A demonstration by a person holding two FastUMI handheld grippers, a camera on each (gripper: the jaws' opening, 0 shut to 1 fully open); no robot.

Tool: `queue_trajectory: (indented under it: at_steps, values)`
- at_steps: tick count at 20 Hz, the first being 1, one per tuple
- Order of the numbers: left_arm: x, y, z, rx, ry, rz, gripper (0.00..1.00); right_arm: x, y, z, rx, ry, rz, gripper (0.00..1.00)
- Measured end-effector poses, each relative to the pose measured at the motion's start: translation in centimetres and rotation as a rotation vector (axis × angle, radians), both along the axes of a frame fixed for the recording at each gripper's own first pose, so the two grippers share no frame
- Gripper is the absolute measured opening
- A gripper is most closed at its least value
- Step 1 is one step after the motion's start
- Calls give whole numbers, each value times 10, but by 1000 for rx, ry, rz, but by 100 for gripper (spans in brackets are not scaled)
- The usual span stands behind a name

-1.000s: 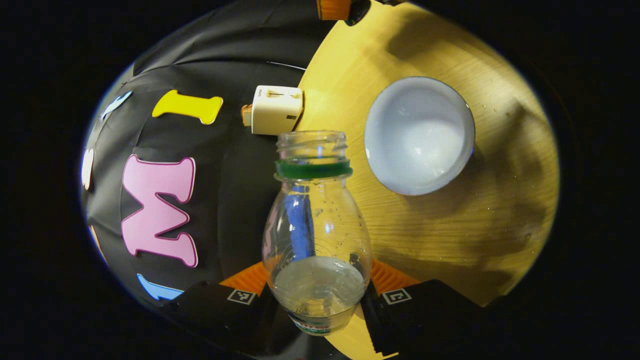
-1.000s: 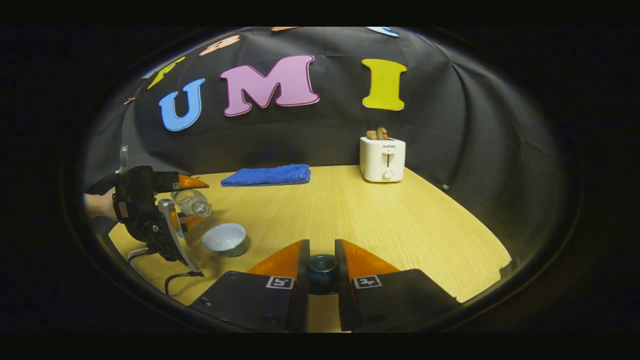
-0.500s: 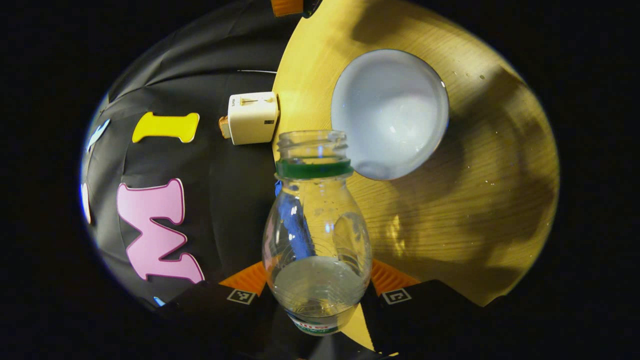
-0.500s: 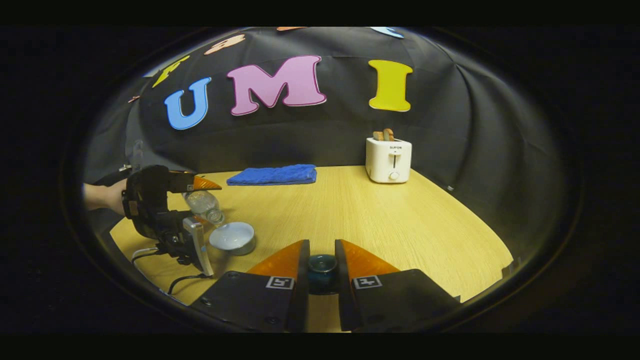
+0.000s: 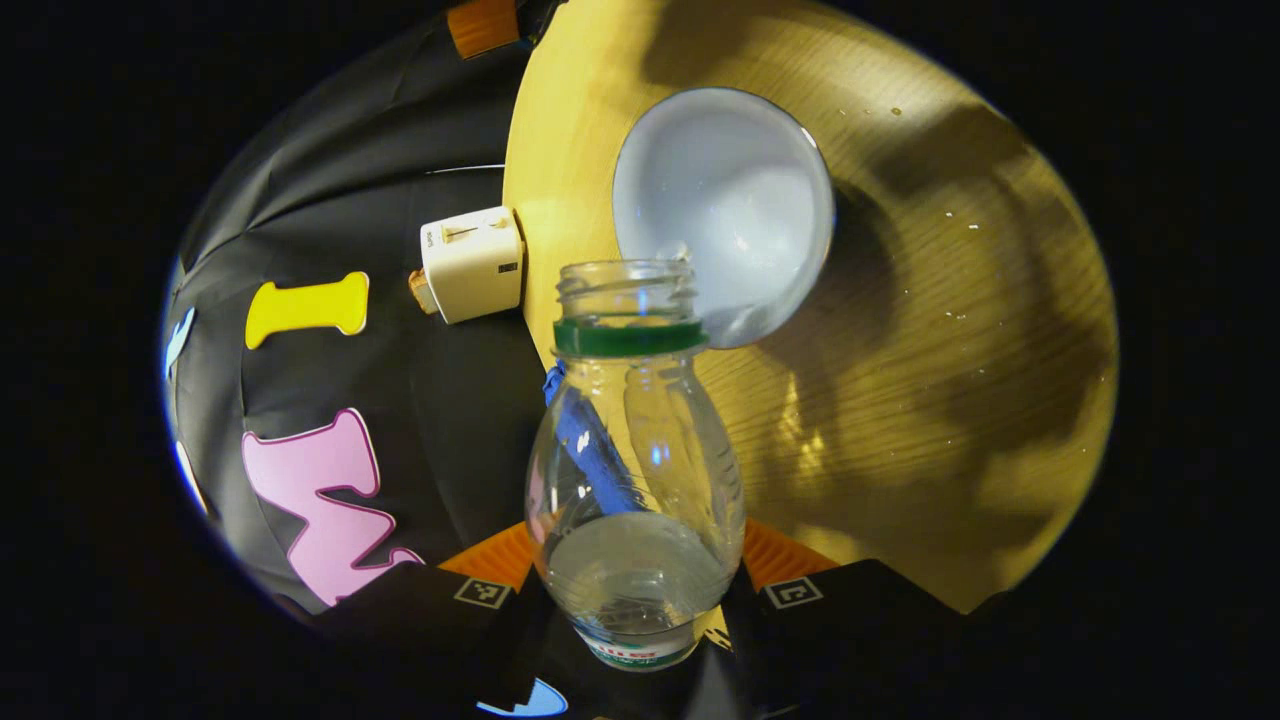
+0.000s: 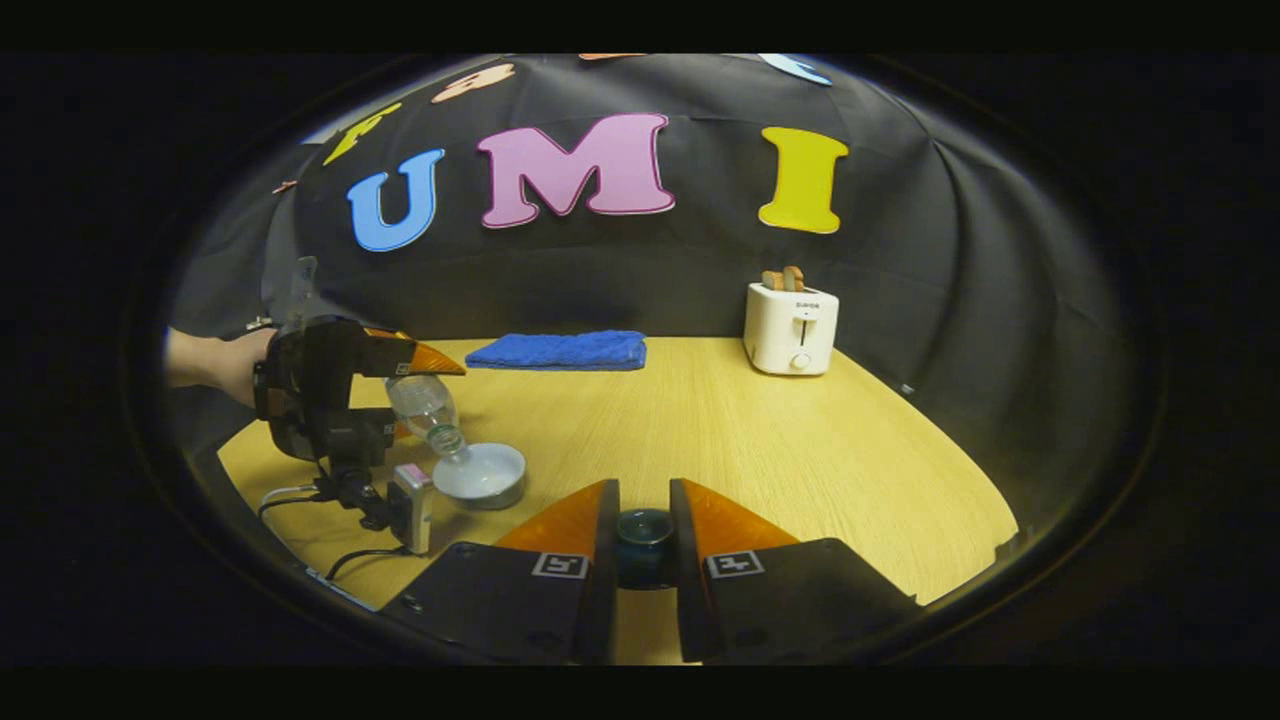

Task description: Open the teacup lid with one hand, grasp the water bottle and pour water into the teacup with the other hand; after pouring, place the water bottle on the coaster and then close the teacup lid.

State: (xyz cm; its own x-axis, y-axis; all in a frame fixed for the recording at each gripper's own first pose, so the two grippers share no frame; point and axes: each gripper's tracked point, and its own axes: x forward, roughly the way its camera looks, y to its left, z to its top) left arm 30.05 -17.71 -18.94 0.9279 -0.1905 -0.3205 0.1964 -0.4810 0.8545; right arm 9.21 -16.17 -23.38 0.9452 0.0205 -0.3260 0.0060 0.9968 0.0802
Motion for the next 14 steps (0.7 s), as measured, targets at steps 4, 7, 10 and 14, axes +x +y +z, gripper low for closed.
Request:
queue_trajectory:
  at_steps: [4, 7, 10, 14]
  values:
    - [4, -2, 2, 57, -5, -8, 76, 0, 3, 2, 7, -2, 6, 28]
    - [5, -4, 3, 87, 0, -14, 77, -2, 2, 2, 4, -2, 8, 22]
    - [5, -7, 4, 123, 4, -26, 76, -3, 0, -1, 7, 6, 4, 28]
    - [6, -15, 6, 159, -6, -52, 76, -2, 2, -1, 27, 8, -2, 23]
